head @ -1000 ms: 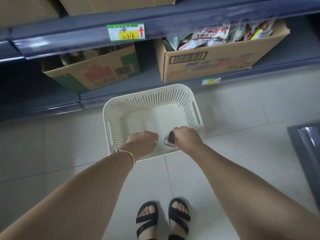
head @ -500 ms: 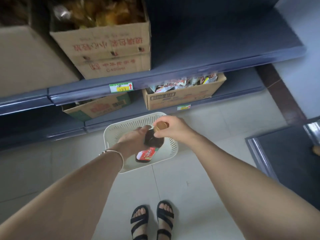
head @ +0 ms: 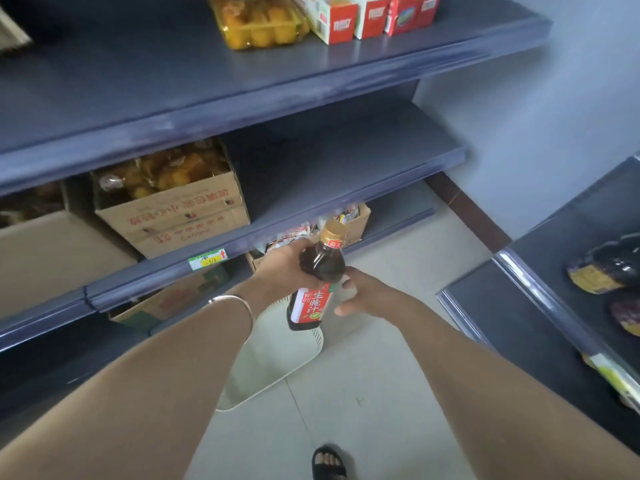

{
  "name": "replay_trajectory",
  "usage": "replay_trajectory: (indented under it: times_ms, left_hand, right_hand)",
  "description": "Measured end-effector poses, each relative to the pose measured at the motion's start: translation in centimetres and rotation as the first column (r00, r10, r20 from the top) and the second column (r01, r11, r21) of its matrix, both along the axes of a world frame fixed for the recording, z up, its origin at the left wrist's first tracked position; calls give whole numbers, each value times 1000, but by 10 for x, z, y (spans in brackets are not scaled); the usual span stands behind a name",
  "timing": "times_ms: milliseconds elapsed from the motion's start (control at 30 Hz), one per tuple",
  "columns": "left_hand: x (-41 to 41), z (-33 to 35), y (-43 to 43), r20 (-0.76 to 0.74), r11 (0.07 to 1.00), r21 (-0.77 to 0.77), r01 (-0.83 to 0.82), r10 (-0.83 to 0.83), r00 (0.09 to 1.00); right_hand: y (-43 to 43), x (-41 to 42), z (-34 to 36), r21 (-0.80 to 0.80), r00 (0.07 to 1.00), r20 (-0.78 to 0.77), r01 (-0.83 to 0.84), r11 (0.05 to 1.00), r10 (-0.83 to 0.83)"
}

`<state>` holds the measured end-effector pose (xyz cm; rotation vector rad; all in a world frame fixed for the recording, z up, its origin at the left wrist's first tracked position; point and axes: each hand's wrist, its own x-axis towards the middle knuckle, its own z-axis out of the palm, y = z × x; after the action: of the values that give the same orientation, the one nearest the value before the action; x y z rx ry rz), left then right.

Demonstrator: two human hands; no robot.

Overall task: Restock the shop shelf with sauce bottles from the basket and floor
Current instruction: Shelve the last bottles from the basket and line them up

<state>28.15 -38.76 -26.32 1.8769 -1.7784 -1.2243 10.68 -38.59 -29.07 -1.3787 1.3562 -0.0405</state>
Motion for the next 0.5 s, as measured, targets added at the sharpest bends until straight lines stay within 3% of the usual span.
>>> replay_trajectory:
  times_ms: [133, 267, 500]
  left_hand:
    - [-47, 49, -4, -132, 985, -37, 170, -174, 976]
    - [-109, 98, 3, -174, 937, -70, 343, -350, 921]
    - [-257, 176, 50, -119, 691, -163, 704, -722, 681]
  right_hand:
    - [20, -38, 40, -46, 966, 147, 222, 974, -213]
    - [50, -97, 85, -98, 910, 184, 394, 914, -372]
    - [153, -223, 161, -206, 704, 229, 710, 674, -672]
